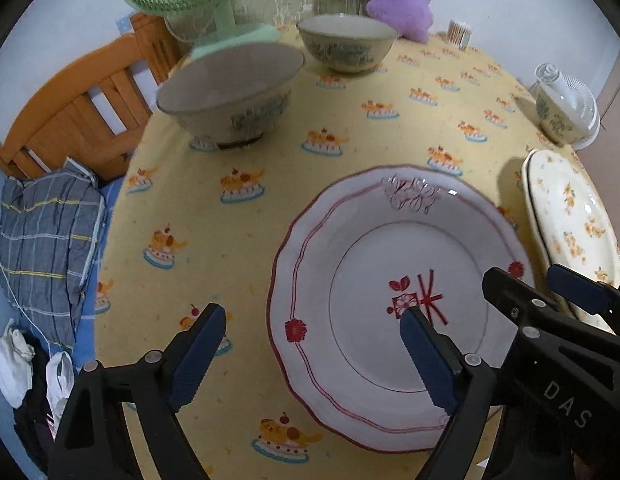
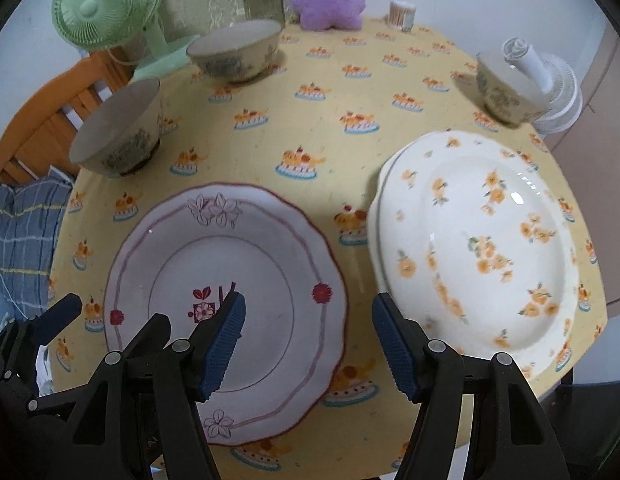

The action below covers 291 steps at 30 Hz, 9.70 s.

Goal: Organize plates and bowls
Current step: 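Move both grippers to the white red-print plate and grip its rim, then lift the red-print plate with both grippers and carry it over the plate stack, then lower the red-print plate onto the beaded-rim plate and open both grippers, then move both grippers to the large grey-lined bowl and grip its rim, then lift the grey-lined bowl with both grippers and carry it across the table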

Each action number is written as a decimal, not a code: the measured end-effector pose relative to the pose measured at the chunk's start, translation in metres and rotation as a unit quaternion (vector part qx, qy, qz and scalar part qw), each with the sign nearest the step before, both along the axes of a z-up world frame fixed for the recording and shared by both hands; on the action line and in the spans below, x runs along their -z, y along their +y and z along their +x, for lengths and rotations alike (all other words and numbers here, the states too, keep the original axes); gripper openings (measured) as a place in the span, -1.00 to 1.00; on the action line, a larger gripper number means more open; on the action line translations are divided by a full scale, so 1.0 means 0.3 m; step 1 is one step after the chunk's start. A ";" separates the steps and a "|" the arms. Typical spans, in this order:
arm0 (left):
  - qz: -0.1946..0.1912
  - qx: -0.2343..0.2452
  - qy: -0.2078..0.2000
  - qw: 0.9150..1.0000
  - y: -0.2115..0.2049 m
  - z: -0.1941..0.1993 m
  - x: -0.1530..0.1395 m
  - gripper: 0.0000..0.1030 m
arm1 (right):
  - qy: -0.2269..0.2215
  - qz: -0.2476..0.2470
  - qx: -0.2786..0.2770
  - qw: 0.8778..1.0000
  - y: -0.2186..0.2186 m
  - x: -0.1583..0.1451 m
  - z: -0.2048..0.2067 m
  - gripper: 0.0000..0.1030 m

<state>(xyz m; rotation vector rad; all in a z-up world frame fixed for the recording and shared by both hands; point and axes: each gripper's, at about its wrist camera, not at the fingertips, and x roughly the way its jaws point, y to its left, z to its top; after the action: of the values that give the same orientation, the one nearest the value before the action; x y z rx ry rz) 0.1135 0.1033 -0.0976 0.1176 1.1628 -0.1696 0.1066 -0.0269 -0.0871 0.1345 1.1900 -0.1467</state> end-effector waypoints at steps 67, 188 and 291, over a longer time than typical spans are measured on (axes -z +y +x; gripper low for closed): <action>-0.021 0.011 -0.044 0.999 -0.110 -0.053 -0.198 0.37 | -0.040 -0.019 -0.008 0.999 -0.062 -0.193 -0.030 0.10; -0.023 -0.021 0.040 0.999 -0.732 0.030 -0.055 0.70 | 0.022 -0.021 -0.036 0.999 -0.733 -0.036 0.103 -0.35; -0.004 -0.058 -0.046 0.997 0.277 0.609 -0.059 -0.53 | -0.052 0.009 -0.030 0.998 0.356 -0.044 0.680 -0.62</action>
<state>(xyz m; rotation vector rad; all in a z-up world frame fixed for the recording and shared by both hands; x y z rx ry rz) 0.2961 0.1863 -0.0801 0.0496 1.0732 -0.0660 0.3105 0.0799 -0.0737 0.1220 1.0912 -0.0757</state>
